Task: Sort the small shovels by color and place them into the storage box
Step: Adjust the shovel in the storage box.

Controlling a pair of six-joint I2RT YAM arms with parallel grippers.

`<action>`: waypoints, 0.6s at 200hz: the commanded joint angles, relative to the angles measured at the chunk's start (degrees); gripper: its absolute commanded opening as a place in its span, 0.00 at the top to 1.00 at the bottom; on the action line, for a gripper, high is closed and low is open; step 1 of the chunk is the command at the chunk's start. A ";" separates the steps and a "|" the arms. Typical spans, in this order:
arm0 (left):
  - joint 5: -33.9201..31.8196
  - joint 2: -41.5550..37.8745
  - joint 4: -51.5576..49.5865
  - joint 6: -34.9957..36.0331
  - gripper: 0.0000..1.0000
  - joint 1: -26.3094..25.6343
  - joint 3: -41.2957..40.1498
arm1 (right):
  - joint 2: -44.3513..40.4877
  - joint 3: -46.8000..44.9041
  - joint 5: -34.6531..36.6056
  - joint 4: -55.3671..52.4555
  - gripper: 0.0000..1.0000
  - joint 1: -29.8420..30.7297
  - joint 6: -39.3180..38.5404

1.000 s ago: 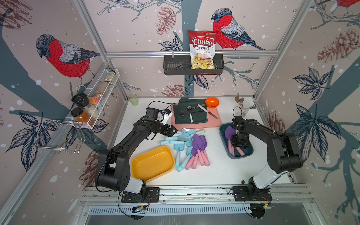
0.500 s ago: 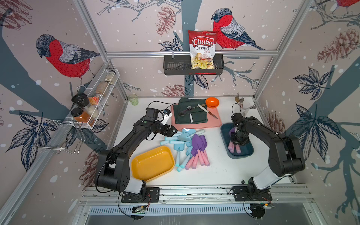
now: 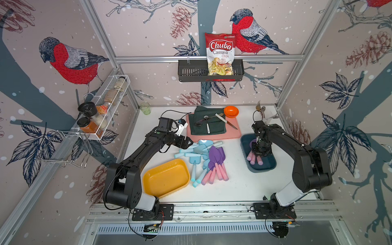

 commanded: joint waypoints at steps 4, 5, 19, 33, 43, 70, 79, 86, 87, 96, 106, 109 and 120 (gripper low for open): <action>1.23 -0.27 0.77 0.16 0.08 0.11 -0.06 | 2.38 0.70 2.25 -0.58 0.68 -0.45 -0.24; 1.26 -0.28 0.77 0.15 0.08 0.10 -0.05 | 2.40 0.72 2.22 -0.60 0.67 -0.44 -0.25; 1.12 -0.53 0.69 0.19 0.08 0.10 -0.11 | 2.54 1.31 1.83 -1.03 0.56 -0.39 -0.20; 0.89 -0.81 0.85 0.24 0.08 0.14 -0.37 | 1.29 2.22 1.56 -1.60 0.51 -0.34 0.13; 0.90 -0.97 0.86 0.23 0.08 0.14 -0.47 | 0.18 3.20 1.98 -2.69 0.48 -0.34 0.82; 0.94 -0.99 0.85 0.18 0.08 0.16 -0.43 | -2.87 6.80 2.37 -4.97 0.42 -0.18 2.92; 0.97 -0.98 0.84 0.19 0.08 0.10 -0.31 | -4.00 7.11 0.94 -4.39 0.42 -0.20 3.53; 1.00 -0.99 0.81 0.14 0.08 0.14 -0.21 | -4.82 6.89 -0.48 -3.41 0.42 -0.04 3.97; 0.97 -0.99 0.79 0.14 0.08 0.16 -0.21 | -4.98 6.84 -0.68 -3.25 0.42 -0.01 4.01; 1.03 -0.99 0.84 0.14 0.08 0.11 -0.24 | -6.00 6.19 -2.39 -1.35 0.42 0.27 4.91; 1.02 -0.99 0.86 0.06 0.08 0.10 -0.25 | -7.12 4.89 -5.21 1.63 0.42 0.69 6.20; 1.08 -0.98 0.91 -0.01 0.08 0.16 -0.22 | -7.45 4.41 -6.43 2.84 0.41 0.88 6.49; 1.28 -0.99 0.95 -0.25 0.08 0.10 -0.29 | -8.36 2.82 -10.48 7.15 0.37 1.77 7.37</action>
